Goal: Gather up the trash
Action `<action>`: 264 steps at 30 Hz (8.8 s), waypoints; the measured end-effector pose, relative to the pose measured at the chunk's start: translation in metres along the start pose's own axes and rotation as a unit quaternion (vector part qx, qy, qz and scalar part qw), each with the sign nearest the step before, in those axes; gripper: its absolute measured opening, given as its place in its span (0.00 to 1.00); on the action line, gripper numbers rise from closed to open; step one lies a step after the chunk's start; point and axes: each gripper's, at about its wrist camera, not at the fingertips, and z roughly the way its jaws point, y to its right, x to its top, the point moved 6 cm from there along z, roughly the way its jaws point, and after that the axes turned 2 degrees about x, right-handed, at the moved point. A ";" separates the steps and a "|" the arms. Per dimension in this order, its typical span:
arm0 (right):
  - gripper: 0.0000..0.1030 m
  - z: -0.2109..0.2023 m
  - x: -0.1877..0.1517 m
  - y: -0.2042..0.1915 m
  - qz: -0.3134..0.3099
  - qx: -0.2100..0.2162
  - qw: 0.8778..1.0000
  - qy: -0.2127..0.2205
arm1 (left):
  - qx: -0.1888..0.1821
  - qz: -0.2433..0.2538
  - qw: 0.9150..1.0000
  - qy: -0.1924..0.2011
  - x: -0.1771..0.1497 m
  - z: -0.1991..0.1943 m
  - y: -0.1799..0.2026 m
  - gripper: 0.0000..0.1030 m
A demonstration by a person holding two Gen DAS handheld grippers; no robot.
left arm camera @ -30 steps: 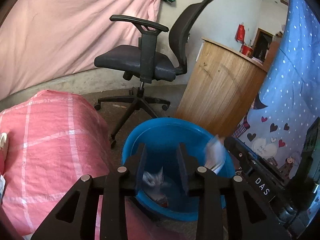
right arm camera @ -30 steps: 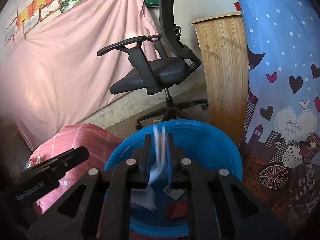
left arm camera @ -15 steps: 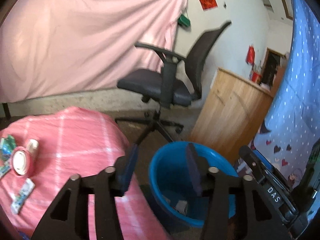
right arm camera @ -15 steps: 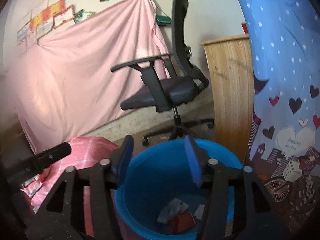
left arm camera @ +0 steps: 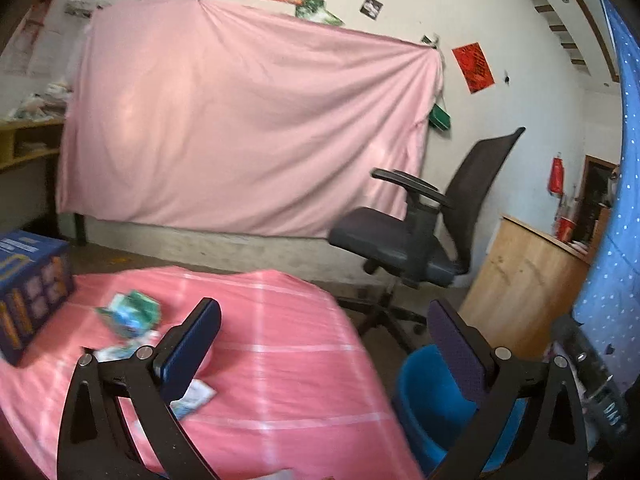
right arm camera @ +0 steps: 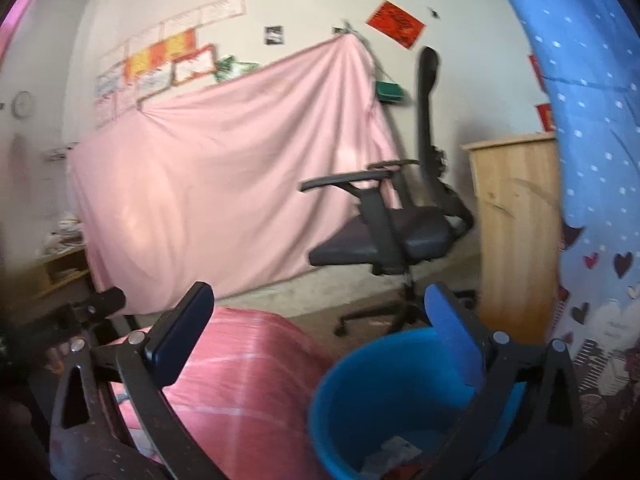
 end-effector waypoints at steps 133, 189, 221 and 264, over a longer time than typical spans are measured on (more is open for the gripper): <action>0.39 -0.033 0.013 0.004 0.026 -0.007 0.998 0.051 | -0.161 0.137 0.976 0.058 0.022 -0.025 0.117 0.17; 0.67 0.003 -0.021 0.077 0.063 -0.096 0.991 -0.066 | -0.127 0.081 0.985 -0.086 -0.025 0.053 0.116 0.53; 1.00 0.008 0.003 -0.119 -0.050 0.074 0.994 0.059 | 0.120 0.016 0.987 0.109 0.014 -0.090 -0.112 0.98; 1.00 0.157 -0.151 -0.206 -0.112 0.155 0.932 -0.308 | 0.081 -0.026 0.978 -0.188 -0.079 0.023 -0.226 0.50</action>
